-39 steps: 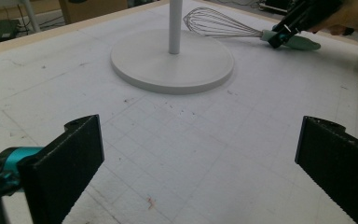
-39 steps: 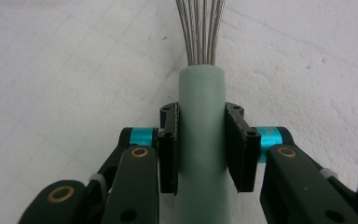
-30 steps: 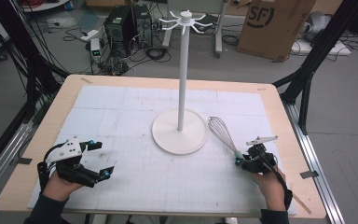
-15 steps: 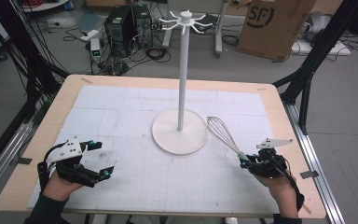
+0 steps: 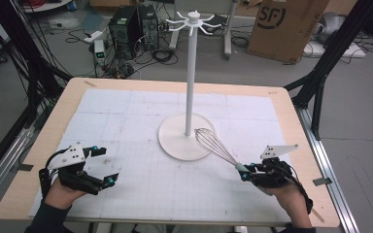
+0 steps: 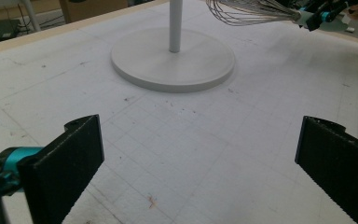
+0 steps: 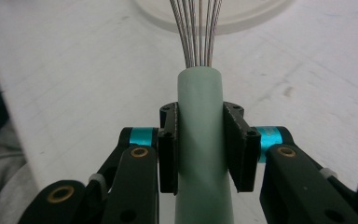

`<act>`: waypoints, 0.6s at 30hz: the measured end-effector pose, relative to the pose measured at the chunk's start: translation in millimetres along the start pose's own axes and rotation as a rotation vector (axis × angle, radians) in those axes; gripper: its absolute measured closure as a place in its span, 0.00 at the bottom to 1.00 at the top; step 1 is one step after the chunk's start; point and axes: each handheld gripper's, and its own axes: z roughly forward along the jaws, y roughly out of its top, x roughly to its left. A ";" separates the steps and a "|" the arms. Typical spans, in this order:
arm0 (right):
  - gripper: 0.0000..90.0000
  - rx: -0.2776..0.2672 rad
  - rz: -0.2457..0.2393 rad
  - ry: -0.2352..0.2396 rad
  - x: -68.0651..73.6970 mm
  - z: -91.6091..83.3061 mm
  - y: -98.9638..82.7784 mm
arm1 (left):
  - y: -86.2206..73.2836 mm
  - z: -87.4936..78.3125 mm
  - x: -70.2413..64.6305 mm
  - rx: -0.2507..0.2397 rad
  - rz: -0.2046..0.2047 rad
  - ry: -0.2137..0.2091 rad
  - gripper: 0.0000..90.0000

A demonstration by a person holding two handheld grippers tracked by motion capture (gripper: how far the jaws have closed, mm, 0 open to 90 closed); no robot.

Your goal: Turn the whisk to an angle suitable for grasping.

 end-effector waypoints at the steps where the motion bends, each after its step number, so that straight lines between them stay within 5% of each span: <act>1: 0.77 0.002 -0.013 0.011 1.2 0.8 0.9 | -0.1 0.0 0.2 0.001 0.002 0.000 0.02; 18: 0.77 0.127 -0.180 0.121 30.0 38.7 36.9 | 0.3 -1.4 0.5 -0.015 0.002 -0.003 0.02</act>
